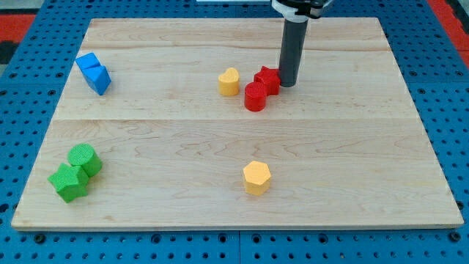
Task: Point at the red circle
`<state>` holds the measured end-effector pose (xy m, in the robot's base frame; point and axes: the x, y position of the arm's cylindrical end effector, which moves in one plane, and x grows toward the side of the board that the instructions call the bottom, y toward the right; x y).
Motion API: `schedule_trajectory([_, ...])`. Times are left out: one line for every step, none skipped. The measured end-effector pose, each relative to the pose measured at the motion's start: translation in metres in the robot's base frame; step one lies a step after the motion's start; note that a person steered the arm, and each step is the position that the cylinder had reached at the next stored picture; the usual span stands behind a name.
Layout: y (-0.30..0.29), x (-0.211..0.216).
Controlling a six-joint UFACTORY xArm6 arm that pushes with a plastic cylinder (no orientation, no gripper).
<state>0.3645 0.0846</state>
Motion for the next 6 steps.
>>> schedule_trajectory([0.0,0.007])
schedule_trajectory([0.011,0.023])
schedule_trajectory([0.012,0.053])
schedule_trajectory([-0.005,0.076])
schedule_trajectory([-0.044,0.086])
schedule_trajectory([-0.07,0.084])
